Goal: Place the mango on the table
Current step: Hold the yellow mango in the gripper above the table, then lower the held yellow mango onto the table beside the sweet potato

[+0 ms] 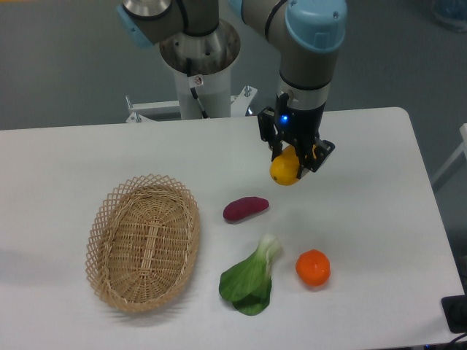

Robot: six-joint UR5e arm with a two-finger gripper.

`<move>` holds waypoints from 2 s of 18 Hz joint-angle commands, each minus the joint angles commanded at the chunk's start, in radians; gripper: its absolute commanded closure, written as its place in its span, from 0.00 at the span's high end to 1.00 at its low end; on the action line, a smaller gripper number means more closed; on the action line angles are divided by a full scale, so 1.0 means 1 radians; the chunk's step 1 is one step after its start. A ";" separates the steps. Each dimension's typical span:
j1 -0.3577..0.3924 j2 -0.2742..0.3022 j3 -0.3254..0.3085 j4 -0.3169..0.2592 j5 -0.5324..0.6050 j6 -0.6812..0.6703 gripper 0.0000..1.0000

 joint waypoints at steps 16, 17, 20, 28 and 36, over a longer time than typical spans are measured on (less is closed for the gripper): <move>0.002 -0.060 -0.083 0.151 0.027 0.067 0.55; 0.003 -0.070 -0.095 0.193 0.050 0.077 0.55; 0.009 -0.107 -0.103 0.235 0.071 0.090 0.55; 0.012 -0.245 -0.150 0.463 0.071 0.110 0.55; 0.048 -0.273 -0.190 0.472 0.081 0.149 0.55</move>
